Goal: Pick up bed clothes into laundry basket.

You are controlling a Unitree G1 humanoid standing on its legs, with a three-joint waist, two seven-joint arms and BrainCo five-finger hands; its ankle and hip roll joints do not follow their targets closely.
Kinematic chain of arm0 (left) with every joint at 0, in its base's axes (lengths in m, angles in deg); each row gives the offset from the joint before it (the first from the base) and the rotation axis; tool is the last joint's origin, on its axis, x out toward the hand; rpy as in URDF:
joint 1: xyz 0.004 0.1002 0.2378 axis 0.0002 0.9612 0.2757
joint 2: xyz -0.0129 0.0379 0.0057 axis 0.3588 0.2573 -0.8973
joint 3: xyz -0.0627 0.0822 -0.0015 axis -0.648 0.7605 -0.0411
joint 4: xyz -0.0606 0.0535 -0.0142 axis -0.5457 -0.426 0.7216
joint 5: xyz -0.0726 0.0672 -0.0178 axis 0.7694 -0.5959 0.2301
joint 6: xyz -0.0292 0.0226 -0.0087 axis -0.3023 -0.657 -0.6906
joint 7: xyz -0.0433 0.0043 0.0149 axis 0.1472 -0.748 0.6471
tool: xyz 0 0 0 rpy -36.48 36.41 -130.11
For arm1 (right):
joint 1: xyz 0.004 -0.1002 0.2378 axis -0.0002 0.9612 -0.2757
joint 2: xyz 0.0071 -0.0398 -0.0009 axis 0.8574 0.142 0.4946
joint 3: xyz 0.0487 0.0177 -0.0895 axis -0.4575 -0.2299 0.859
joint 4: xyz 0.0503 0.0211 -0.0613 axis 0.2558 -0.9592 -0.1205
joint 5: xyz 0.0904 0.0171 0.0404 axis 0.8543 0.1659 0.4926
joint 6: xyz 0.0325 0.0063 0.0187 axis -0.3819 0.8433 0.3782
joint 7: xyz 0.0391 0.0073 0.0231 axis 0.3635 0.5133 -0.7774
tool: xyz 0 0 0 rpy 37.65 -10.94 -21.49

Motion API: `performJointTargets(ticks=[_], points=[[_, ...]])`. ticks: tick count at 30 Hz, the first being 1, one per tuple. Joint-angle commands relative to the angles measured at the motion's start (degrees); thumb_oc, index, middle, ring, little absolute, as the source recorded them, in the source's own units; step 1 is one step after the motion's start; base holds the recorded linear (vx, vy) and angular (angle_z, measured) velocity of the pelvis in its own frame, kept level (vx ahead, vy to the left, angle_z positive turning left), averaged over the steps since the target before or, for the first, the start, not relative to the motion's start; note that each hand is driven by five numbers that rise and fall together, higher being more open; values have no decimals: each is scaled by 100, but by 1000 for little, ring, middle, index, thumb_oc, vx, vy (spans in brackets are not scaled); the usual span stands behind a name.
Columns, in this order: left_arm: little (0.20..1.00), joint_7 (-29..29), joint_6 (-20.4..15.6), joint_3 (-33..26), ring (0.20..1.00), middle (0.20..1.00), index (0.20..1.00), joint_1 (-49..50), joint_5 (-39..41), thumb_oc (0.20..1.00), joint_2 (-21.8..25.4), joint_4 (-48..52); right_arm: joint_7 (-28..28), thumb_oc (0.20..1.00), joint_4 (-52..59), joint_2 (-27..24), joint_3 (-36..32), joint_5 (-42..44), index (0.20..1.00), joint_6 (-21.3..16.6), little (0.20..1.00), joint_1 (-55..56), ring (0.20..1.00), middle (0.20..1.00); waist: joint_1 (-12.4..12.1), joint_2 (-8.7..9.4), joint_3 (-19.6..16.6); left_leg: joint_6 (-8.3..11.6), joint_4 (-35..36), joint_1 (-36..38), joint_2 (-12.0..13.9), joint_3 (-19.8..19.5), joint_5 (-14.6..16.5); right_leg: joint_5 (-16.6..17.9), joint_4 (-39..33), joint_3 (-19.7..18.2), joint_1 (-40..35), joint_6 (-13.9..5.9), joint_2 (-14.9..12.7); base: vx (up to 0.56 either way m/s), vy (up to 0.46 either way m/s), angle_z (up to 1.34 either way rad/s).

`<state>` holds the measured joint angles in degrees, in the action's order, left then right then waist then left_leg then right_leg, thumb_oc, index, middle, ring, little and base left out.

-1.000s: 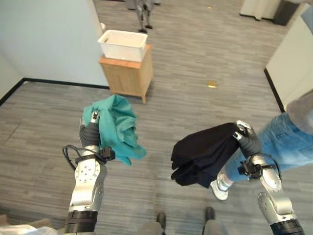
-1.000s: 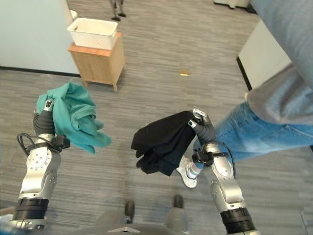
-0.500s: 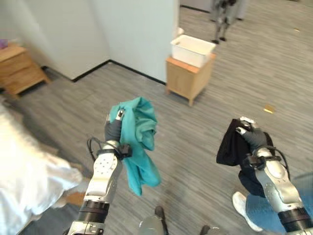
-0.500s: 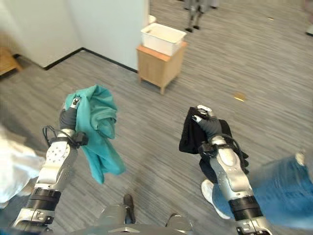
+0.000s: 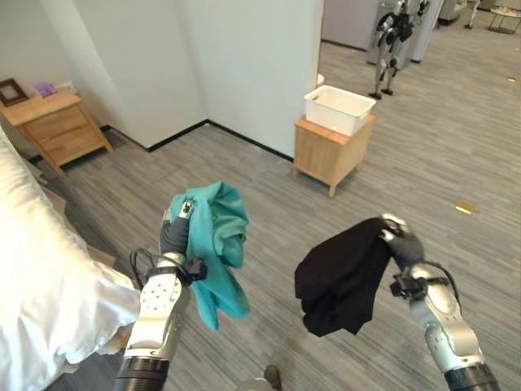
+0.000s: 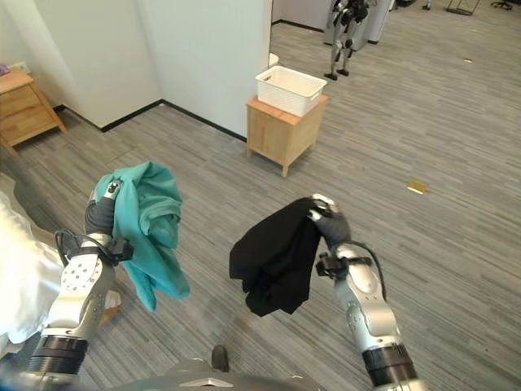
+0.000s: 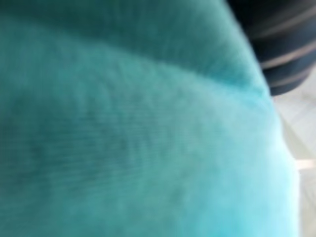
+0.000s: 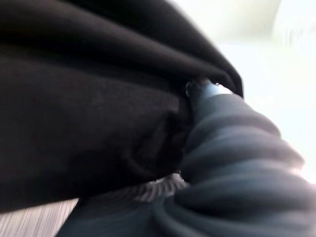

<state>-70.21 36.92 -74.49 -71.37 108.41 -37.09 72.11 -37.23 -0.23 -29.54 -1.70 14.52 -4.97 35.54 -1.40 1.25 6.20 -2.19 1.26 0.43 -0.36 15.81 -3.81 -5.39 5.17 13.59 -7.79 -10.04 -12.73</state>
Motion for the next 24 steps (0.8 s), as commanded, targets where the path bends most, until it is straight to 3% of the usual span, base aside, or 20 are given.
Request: performJointTargets(ticks=[1,6,13,15,17,19,20,21,22,23,24], points=[[200,-139,-306,-51,200,200,200,-567,-77,200,146,41,19,200,297,-56,-342,291,200,-493,200,-17,200,200,285,19,-24,572,-166,359,529,-573,425,235,-414,-17,119,147,245,-22,-4,-3],[200,-107,-344,-80,200,200,200,-611,-51,200,148,9,-4,200,281,-156,-323,192,200,-476,200,-41,200,200,278,52,-50,611,-315,300,525,-575,468,269,-494,176,10,149,216,6,7,10],[200,33,-428,-684,200,200,200,6,26,200,159,169,38,200,239,-162,-304,37,200,-501,200,-252,200,200,88,84,2,500,-412,296,428,-610,641,258,-279,180,22,73,43,47,57,3],[200,-9,-452,-861,200,200,200,275,78,200,134,340,-5,200,165,-156,-280,-48,200,-484,200,-314,200,200,-48,78,45,384,-465,318,373,-687,761,247,136,94,150,24,-66,100,138,-3],[200,-60,-441,-803,200,200,200,311,50,200,149,440,-57,200,215,-150,-296,-153,200,-482,200,-279,200,200,-35,29,218,166,-436,374,235,-894,786,669,1628,-324,769,-142,-200,93,197,14],[200,-103,-449,-500,200,200,200,151,94,200,120,448,-18,200,260,-107,-325,-235,200,-511,200,-202,200,200,167,-96,316,142,-300,492,265,-1217,746,585,2220,-917,1250,-61,127,142,52,120],[200,-161,-438,-393,200,200,200,125,145,200,82,513,-7,200,268,-78,-329,-244,200,-515,200,-171,200,200,183,-125,315,211,-198,601,339,-1236,753,455,1873,-856,1364,29,14,241,-137,197],[200,-180,-440,-386,200,200,200,147,188,200,77,547,16,200,251,-102,-354,-311,200,-519,200,-182,200,200,178,-115,321,314,-74,699,414,-1184,768,447,1293,-534,1467,44,-189,332,-264,138],[200,-135,-435,-431,200,200,200,203,223,200,62,562,78,200,246,-169,-352,-347,200,-507,200,-193,200,200,226,-47,330,407,65,870,438,-1115,819,629,585,-264,1551,5,-101,305,-294,41],[200,-105,-442,-462,200,200,200,228,220,200,51,566,82,200,242,-183,-305,-341,200,-520,200,-210,200,200,203,-14,323,454,92,955,469,-1023,865,745,290,-1,1565,-20,-73,207,-206,-37],[200,-104,-441,-465,200,200,200,233,220,200,51,568,82,200,239,-183,-300,-341,200,-523,200,-211,200,200,210,-26,322,459,96,962,486,-1026,868,770,238,17,1532,-18,-52,154,-180,-64]])
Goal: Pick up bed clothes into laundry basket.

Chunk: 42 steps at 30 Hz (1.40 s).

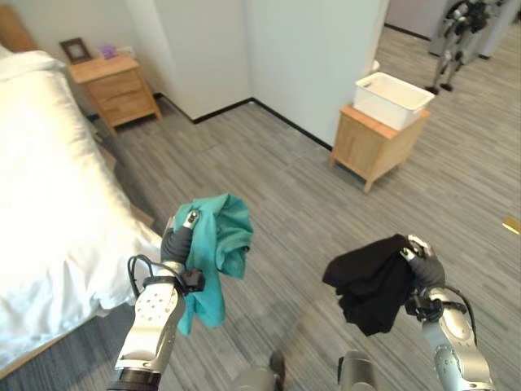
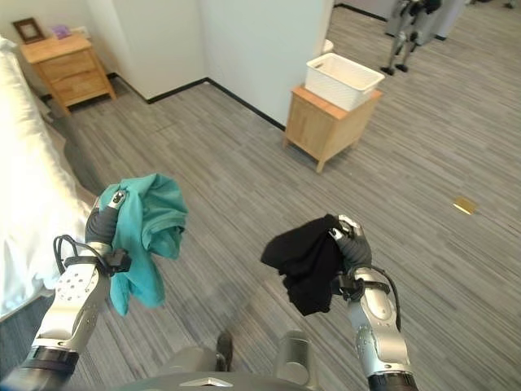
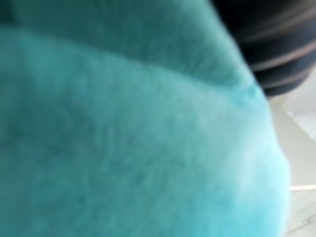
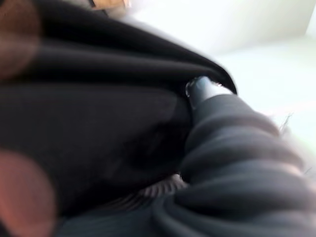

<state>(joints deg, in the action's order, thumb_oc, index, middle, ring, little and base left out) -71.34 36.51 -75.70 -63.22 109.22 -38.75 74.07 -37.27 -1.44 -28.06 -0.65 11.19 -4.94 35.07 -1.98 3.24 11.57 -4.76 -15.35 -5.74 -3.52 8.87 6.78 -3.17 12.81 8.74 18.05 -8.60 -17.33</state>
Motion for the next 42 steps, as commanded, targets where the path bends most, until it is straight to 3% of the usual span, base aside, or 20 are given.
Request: performJointTargets(ticks=[1,4,5,6,7,8,9,10,13,17,21,26,27,29,31,32,34,38,40,42], points=[[200,40,-407,-413,200,200,200,-532,79,200,231,436,48,200,421,-381,-362,-61,200,-506,200,-140,200,200,258,-186,-239,793,1735,1644,861,-269,-143,570,-652,689,-1120,-132,414,144,-170,-30],[200,11,-414,-439,200,200,200,-466,89,200,199,428,25,200,515,-411,-356,-37,200,-464,200,-139,200,200,298,-145,-288,876,1629,1669,1058,-220,-104,469,-521,591,-1175,-103,529,173,-247,3],[200,-70,-433,-448,200,200,200,-446,150,200,134,449,26,200,495,-480,-380,-3,200,-519,200,-232,200,200,333,-142,-320,978,1281,1629,1328,-181,-169,337,-499,532,-1234,47,756,285,-467,-4],[200,-107,-401,-378,200,200,200,-467,202,200,74,361,90,200,507,-543,-432,110,200,-605,200,-262,200,200,387,-202,-266,1073,301,1337,1633,-237,-687,134,-572,476,-1479,315,1069,274,-473,-29],[200,-107,-403,-376,200,200,200,-476,202,200,75,357,90,200,506,-543,-437,112,200,-605,200,-267,200,200,397,-196,-275,1077,286,1295,1630,-256,-708,164,-596,489,-1466,327,1067,283,-602,-54],[200,-105,-339,-317,200,200,200,-560,174,200,89,322,138,200,507,-540,-440,309,200,-681,200,-318,200,200,443,-80,-180,1127,-1130,946,2006,-87,-1357,56,-768,578,-1797,602,1266,124,-359,-56],[200,-104,-338,-319,200,200,200,-571,174,200,95,321,137,200,503,-535,-442,312,200,-683,200,-329,200,200,459,-80,-183,1132,-1174,887,2017,-120,-1366,90,-798,598,-1788,618,1278,341,-576,-40],[200,-169,-339,-276,200,200,200,-546,312,200,81,407,129,200,512,-554,-427,397,200,-663,200,-283,200,200,348,55,-63,1017,-2128,502,1930,-114,-1345,-70,-988,469,-2125,794,1392,312,-306,-35],[200,-196,-319,-135,200,200,200,-652,416,200,-30,370,252,200,492,-654,-463,307,200,-607,200,-296,200,200,205,115,-9,932,-2326,-275,1496,-117,-1027,-110,-1341,287,-2566,775,1450,360,-223,-76],[200,-259,-329,128,200,200,200,-827,320,200,37,224,295,200,452,-577,-469,399,200,-693,200,-377,200,200,-32,18,-67,844,-723,-1008,1008,76,-940,-328,-1486,77,-2923,663,1508,406,-21,-47],[200,-292,-356,354,200,200,200,-974,112,200,-3,127,155,200,384,-569,-259,215,200,-649,200,-316,200,200,-267,-180,-258,869,1497,-1146,479,-66,-1761,-707,-1509,-219,-3483,625,1758,564,0,-58],[200,-374,-321,393,200,200,200,-896,71,200,-15,165,14,200,457,-505,-238,161,200,-526,200,-317,200,200,-284,-86,-549,678,1332,-953,491,272,-1843,-1076,-1307,-500,-3874,586,1642,519,48,-63],[200,-380,-285,510,200,200,200,-979,23,200,14,106,18,200,476,-405,-213,122,200,-540,200,-345,200,200,-286,139,-621,488,1091,-861,370,379,-1561,-717,-340,-474,-3669,291,1368,505,137,-42],[200,-319,-243,529,200,200,200,-946,-24,200,22,86,42,200,520,-292,-179,126,200,-553,200,-380,200,200,-273,216,-575,268,1009,-569,305,563,-1209,614,1409,-442,-3068,-260,1155,561,195,-47],[200,-300,-230,552,200,200,200,-960,-27,200,19,50,26,200,513,-243,-129,145,200,-541,200,-426,200,200,-218,114,-463,206,1012,-336,428,648,-1094,890,2104,-300,-2644,-348,1085,332,158,-61],[200,-274,-233,519,200,200,200,-918,-7,200,67,65,34,200,461,-211,-35,62,200,-516,200,-437,200,200,-101,-68,-294,119,1119,188,570,764,-903,954,2883,240,-1943,-342,751,439,165,-53],[200,-298,-200,454,200,200,200,-890,64,200,142,107,52,200,444,-199,-1,59,200,-455,200,-403,200,200,-7,-112,-242,164,1278,671,592,779,-735,601,2670,745,-1650,-172,159,544,83,-16],[200,-339,-221,437,200,200,200,-843,179,200,157,148,55,200,401,-226,-35,138,200,-450,200,-382,200,200,105,-182,-169,298,1481,1056,653,508,-621,208,1659,769,-1288,42,232,386,-122,37],[200,-334,-253,496,200,200,200,-890,30,200,196,58,56,200,322,-256,-89,186,200,-446,200,-294,200,200,295,-105,-172,482,1727,1469,570,124,-386,236,-225,-48,-1049,-70,641,574,-230,60],[200,-375,-276,509,200,200,200,-985,-38,200,245,56,6,200,383,-268,-170,161,200,-422,200,-186,200,200,365,-39,-219,590,1871,1622,587,-71,-322,545,-912,-524,-975,-202,760,452,-199,41]])
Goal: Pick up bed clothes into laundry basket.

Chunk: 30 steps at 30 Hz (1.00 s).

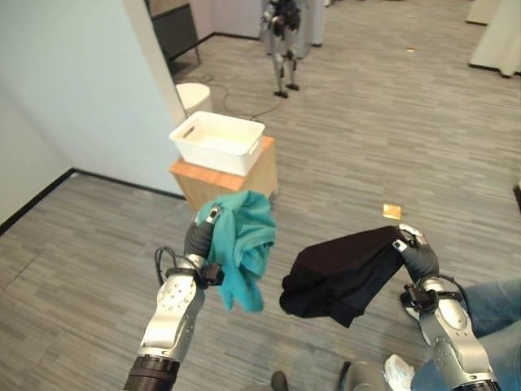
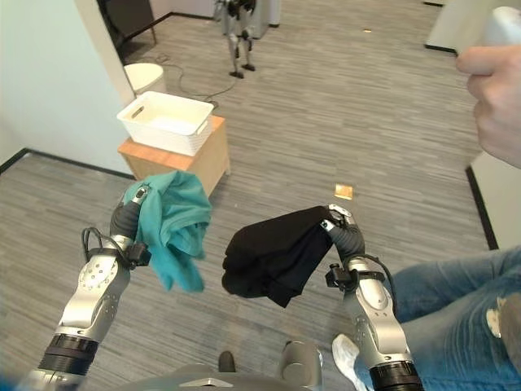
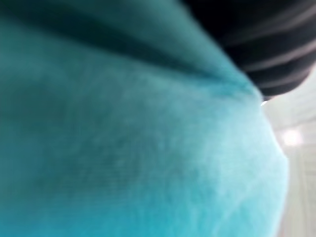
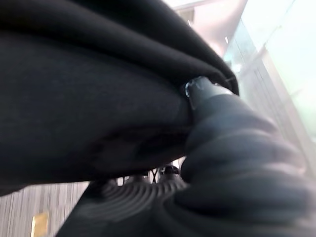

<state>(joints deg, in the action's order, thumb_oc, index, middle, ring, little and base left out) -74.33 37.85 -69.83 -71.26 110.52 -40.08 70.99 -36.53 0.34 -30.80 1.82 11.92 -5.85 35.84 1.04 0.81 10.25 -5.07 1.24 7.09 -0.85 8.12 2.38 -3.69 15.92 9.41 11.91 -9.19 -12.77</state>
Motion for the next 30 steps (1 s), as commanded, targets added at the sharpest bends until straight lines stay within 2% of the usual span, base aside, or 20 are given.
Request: performJointTargets(ticks=[1,2,4,6,7,8,9,10,11,12,13,15,17,18,19,20,22,27,28,30], points=[[200,-74,-444,-89,200,200,200,-205,-185,200,376,357,-97,200,237,-12,-467,68,200,-340,200,-196,200,200,64,221,-116,658,251,411,345,-69,158,734,-1365,-625,-361,-202,318,394,-238,53],[200,-50,-460,-104,200,200,200,-249,-216,200,362,341,-116,200,255,-48,-502,41,200,-357,200,-167,200,200,75,254,-145,694,245,466,382,-177,199,867,-1314,-699,-354,-243,341,331,-246,68],[200,-78,-437,-90,200,200,200,-286,-250,200,354,321,-130,200,271,-64,-541,95,200,-348,200,-137,200,200,83,275,-175,712,155,418,432,-332,256,777,-1286,-672,-425,-179,361,189,-184,78],[200,-27,-480,-91,200,200,200,-368,-256,200,290,268,-119,200,179,-109,-502,163,200,-408,200,-273,200,200,63,291,-204,812,-43,425,649,-407,212,785,-1230,-682,-495,-91,457,272,-319,64],[200,-57,-475,-66,200,200,200,-395,-150,200,219,238,-137,200,201,-219,-510,242,200,-447,200,-402,200,200,74,271,-204,929,-683,232,908,-494,-56,687,-1247,-456,-664,68,597,261,-334,28],[200,-58,-473,-68,200,200,200,-398,-148,200,216,239,-141,200,194,-224,-512,247,200,-451,200,-408,200,200,95,260,-201,942,-735,198,925,-524,-35,688,-1253,-430,-671,79,607,237,-339,34],[200,-80,-452,-49,200,200,200,-411,-88,200,190,239,-126,200,211,-310,-504,272,200,-490,200,-465,200,200,92,275,-178,985,-1239,-29,1049,-528,-264,610,-1306,-295,-833,188,667,163,-413,36],[200,-105,-388,17,200,200,200,-486,-25,200,184,268,-27,200,264,-417,-534,347,200,-543,200,-537,200,200,116,401,-24,1012,-2695,-659,1430,-229,-782,477,-1421,-39,-1182,473,738,214,-530,52],[200,-95,-362,73,200,200,200,-518,-16,200,174,294,-11,200,247,-431,-492,363,200,-553,200,-556,200,200,67,468,86,939,-3128,-867,1383,-188,-738,352,-1461,59,-1329,578,765,191,-471,64],[200,-108,-359,119,200,200,200,-561,34,200,167,325,30,200,264,-448,-463,339,200,-510,200,-568,200,200,11,467,171,924,-3263,-1105,1111,-252,-538,280,-1459,61,-1458,595,774,159,-214,56],[200,-82,-373,138,200,200,200,-583,47,200,134,303,15,200,306,-449,-433,339,200,-491,200,-573,200,200,-26,460,198,924,-3221,-1307,897,-248,-438,268,-1474,46,-1531,583,773,184,-122,27],[200,-102,-383,197,200,200,200,-591,28,200,84,288,-72,200,350,-414,-413,411,200,-461,200,-526,200,200,-70,467,114,833,-2513,-1457,602,-3,-188,256,-1572,76,-1599,521,775,236,-64,-3],[200,-112,-390,235,200,200,200,-505,13,200,57,333,-132,200,361,-399,-328,357,200,-419,200,-438,200,200,-130,422,39,732,-1964,-1252,408,-79,6,216,-1579,22,-1575,462,840,169,-9,0],[200,-112,-389,235,200,200,200,-497,12,200,55,337,-131,200,365,-399,-326,355,200,-416,200,-431,200,200,-133,427,40,729,-1929,-1222,399,-73,-2,212,-1580,18,-1587,459,832,134,13,-7],[200,-164,-410,318,200,200,200,-467,32,200,-7,389,-222,200,391,-332,-292,354,200,-426,200,-342,200,200,-118,405,-5,688,-1378,-1052,304,-192,92,245,-1719,21,-1586,445,882,87,12,-6],[200,-165,-411,320,200,200,200,-462,33,200,-7,389,-222,200,394,-331,-291,353,200,-427,200,-336,200,200,-119,415,-2,683,-1297,-999,287,-188,57,248,-1734,21,-1608,440,870,102,26,-7],[200,-118,-418,369,200,200,200,-426,-3,200,-78,415,-252,200,340,-167,-182,353,200,-459,200,-292,200,200,-85,399,-74,657,-650,-703,179,-128,31,388,-1914,119,-1513,351,915,8,18,-5],[200,-205,-396,332,200,200,200,-365,-230,200,80,383,-376,200,358,-239,-134,82,200,-324,200,-190,200,200,-78,331,-126,639,-383,-426,170,130,-2,375,-1680,118,-1375,317,897,-16,33,-21],[200,-25,-191,185,200,200,200,-509,-103,200,282,-230,-157,200,-128,59,-634,589,200,-316,200,419,200,200,387,18,28,629,-336,-378,438,31,123,-39,-638,-321,-968,117,502,-28,37,-4],[200,-35,-174,105,200,200,200,-417,-93,200,262,-214,-63,200,-226,71,-625,637,200,-317,200,335,200,200,354,23,-32,640,-323,-353,428,94,140,31,-899,-351,-1099,100,537,-71,-3,6]])
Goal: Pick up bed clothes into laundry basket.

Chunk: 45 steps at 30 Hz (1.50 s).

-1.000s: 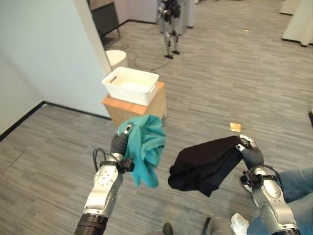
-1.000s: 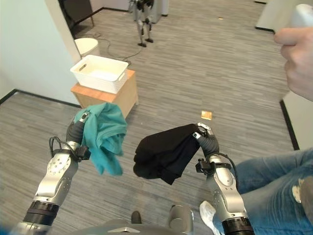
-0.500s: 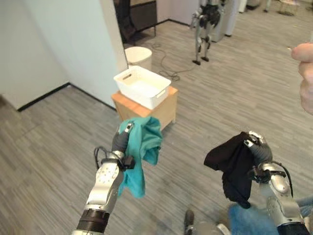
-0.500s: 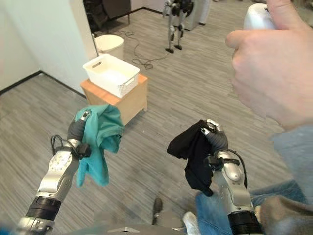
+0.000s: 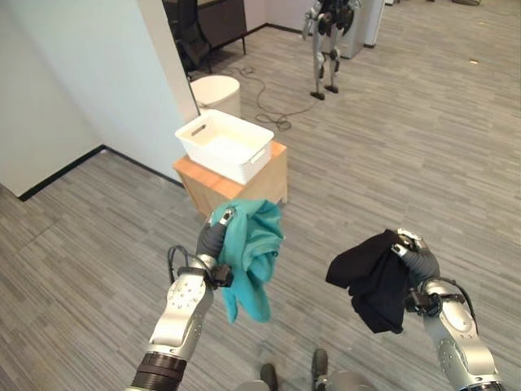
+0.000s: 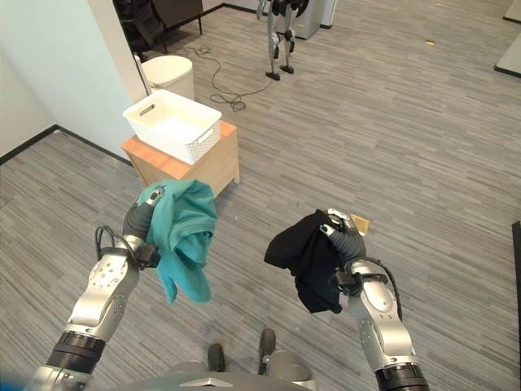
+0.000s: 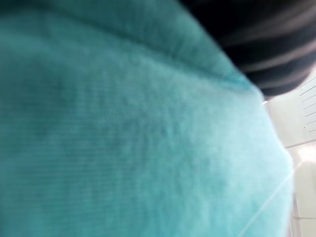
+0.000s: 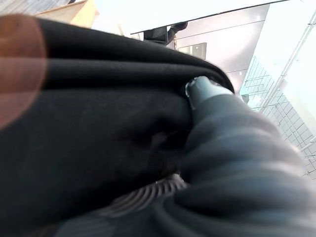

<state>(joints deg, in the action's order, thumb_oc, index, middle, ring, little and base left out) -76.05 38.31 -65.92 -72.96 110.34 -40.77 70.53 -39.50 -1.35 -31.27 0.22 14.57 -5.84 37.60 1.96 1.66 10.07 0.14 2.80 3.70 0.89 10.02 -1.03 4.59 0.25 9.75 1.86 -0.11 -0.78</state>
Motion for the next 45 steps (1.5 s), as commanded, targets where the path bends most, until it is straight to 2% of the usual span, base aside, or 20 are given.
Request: performJointTargets(ticks=[1,13,14,15,16,18,20,21,22,23,25,28,29,30,32,35,38,41,42,45], points=[[200,186,-241,-353,200,200,200,-202,-18,200,297,-186,258,200,-138,159,-455,493,200,-353,200,57,200,200,226,-69,-15,120,-472,22,263,-82,470,-773,592,-473,-129,-790,-600,-114,-7,2],[200,536,-265,-859,200,200,200,-35,114,200,285,-266,337,200,59,-18,-580,1,200,-349,200,-122,200,200,99,-55,-35,143,-344,167,296,-194,323,-904,652,-230,-295,-685,-594,-34,-29,5],[200,482,-353,-976,200,200,200,-63,276,200,294,-197,352,200,-85,-110,-638,-32,200,-382,200,-130,200,200,-9,27,54,342,-875,-92,392,-298,305,-978,521,-6,-472,-588,-621,-228,-227,2],[200,470,-402,-1018,200,200,200,-46,408,200,271,-171,364,200,-234,-264,-663,-5,200,-405,200,-208,200,200,-226,113,334,663,-2022,-786,520,-485,-73,-1117,503,301,-719,-417,-662,-257,-218,7],[200,519,-392,-1044,200,200,200,-13,447,200,234,-183,413,200,-248,-338,-679,-37,200,-409,200,-267,200,200,-225,96,380,693,-2229,-1065,605,-612,-185,-1147,498,468,-782,-407,-692,-156,-36,71],[200,563,-372,-1149,200,200,200,124,460,200,197,-181,431,200,-178,-307,-756,67,200,-416,200,-271,200,200,-246,92,341,643,-1881,-1128,854,-586,-195,-1182,428,609,-909,-497,-825,30,80,171],[200,563,-372,-1149,200,200,200,124,460,200,197,-181,431,200,-178,-307,-756,67,200,-416,200,-271,200,200,-246,92,342,643,-1880,-1127,854,-586,-196,-1182,427,609,-910,-497,-825,100,82,69],[200,645,-379,-1377,200,200,200,404,477,200,212,-220,422,200,-77,-266,-802,130,200,-467,200,-239,200,200,-309,32,216,637,-1155,-1094,1144,-486,-415,-1162,259,688,-1050,-634,-916,168,142,13],[200,645,-378,-1377,200,200,200,405,477,200,212,-219,422,200,-77,-266,-801,130,200,-467,200,-238,200,200,-308,33,215,636,-1149,-1091,1143,-485,-419,-1161,257,688,-1051,-634,-917,548,463,18],[200,753,-396,-1560,200,200,200,465,332,200,383,-342,475,200,-53,-490,-842,-18,200,-459,200,-254,200,200,-418,-144,109,856,-550,-1442,1371,-289,-961,-1236,21,705,-1431,-771,-1059,529,435,10],[200,754,-418,-1652,200,200,200,494,282,200,445,-346,430,200,5,-547,-832,-124,200,-410,200,-259,200,200,-464,-144,48,885,-622,-1460,1333,-341,-965,-1239,-15,672,-1557,-806,-1152,472,382,32],[200,808,-468,-1858,200,200,200,616,186,200,495,-315,431,200,5,-394,-856,-165,200,-386,200,-288,200,200,-515,-31,-126,681,-1286,-1540,1027,-272,-387,-988,341,491,-1676,-975,-1757,400,322,-6],[200,808,-465,-1861,200,200,200,615,186,200,497,-311,432,200,6,-391,-856,-166,200,-385,200,-291,200,200,-530,-28,-140,665,-1286,-1560,1026,-252,-397,-971,347,468,-1638,-982,-1767,275,319,-20],[200,812,-495,-1966,200,200,200,647,171,200,530,-212,421,200,-17,-191,-804,-91,200,-417,200,-352,200,200,-553,8,-79,392,-1325,-1423,807,-125,-162,-453,1214,171,-1243,-894,-2007,244,359,6],[200,854,-498,-2038,200,200,200,633,131,200,639,-213,383,200,4,-202,-681,-250,200,-382,200,-422,200,200,-510,-13,-7,146,-1240,-1171,588,6,32,127,1994,19,-805,-817,-2167,300,440,7],[200,941,-482,-2126,200,200,200,632,-19,200,775,-129,377,200,15,-156,-610,-276,200,-369,200,-462,200,200,-431,-106,168,-179,-1087,-679,322,279,320,482,2923,293,-374,-794,-2442,291,401,-39],[200,930,-505,-2204,200,200,200,617,-42,200,763,15,362,200,-2,-141,-750,-300,200,-314,200,-361,200,200,-224,-186,264,-240,-779,-200,279,302,450,-4,3326,302,273,-779,-2013,303,235,-30],[200,911,-526,-2106,200,200,200,465,-43,200,754,-11,365,200,-16,-181,-919,-239,200,-324,200,-240,200,200,30,-209,401,-183,-520,225,204,249,583,-451,2908,422,853,-771,-1534,317,84,-14],[200,926,-539,-2083,200,200,200,433,-33,200,732,-81,376,200,-28,-176,-993,-184,200,-350,200,-177,200,200,141,-182,427,-139,-433,397,162,207,658,-536,2472,360,1005,-776,-1278,368,-14,-13],[200,873,-537,-1940,200,200,200,240,-33,200,670,-224,398,200,-73,-147,-1164,-97,200,-422,200,37,200,200,423,-79,376,33,-218,853,62,84,843,-264,913,176,1217,-888,-797,470,-77,7]])
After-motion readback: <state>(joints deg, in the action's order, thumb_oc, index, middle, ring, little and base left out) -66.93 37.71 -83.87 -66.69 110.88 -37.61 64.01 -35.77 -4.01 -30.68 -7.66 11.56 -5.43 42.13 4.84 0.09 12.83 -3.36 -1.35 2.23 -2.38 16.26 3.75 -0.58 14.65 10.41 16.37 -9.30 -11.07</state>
